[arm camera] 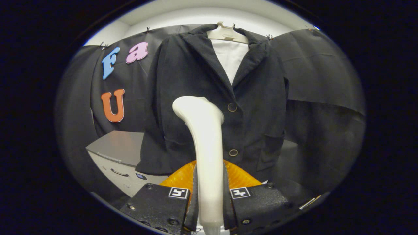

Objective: Iron the clothes twice with a garment steamer, once on the left side and once on the right side.

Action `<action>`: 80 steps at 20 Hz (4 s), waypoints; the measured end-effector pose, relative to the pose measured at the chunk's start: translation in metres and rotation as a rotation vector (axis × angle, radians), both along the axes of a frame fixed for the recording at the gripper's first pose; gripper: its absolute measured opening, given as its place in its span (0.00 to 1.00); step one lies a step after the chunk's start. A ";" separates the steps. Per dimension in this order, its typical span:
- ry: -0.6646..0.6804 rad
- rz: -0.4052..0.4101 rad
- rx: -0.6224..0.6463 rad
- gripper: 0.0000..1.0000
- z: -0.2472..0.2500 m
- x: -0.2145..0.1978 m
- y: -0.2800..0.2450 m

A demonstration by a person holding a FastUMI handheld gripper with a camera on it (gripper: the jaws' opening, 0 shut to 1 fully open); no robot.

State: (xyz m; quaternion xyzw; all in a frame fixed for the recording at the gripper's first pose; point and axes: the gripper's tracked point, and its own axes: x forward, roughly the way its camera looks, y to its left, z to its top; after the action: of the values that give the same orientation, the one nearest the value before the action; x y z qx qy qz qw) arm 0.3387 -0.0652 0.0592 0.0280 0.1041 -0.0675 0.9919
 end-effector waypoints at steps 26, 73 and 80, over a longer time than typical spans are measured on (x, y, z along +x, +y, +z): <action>0.206 -0.013 -0.009 0.33 -0.156 -0.019 0.002; -0.085 -0.168 0.036 0.33 0.122 0.007 -0.162; -0.057 -0.166 -0.005 0.33 0.108 0.012 -0.159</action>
State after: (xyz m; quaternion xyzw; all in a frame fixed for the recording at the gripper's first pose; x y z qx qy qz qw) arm 0.3511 -0.2246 0.1677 0.0361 0.0728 -0.1490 0.9855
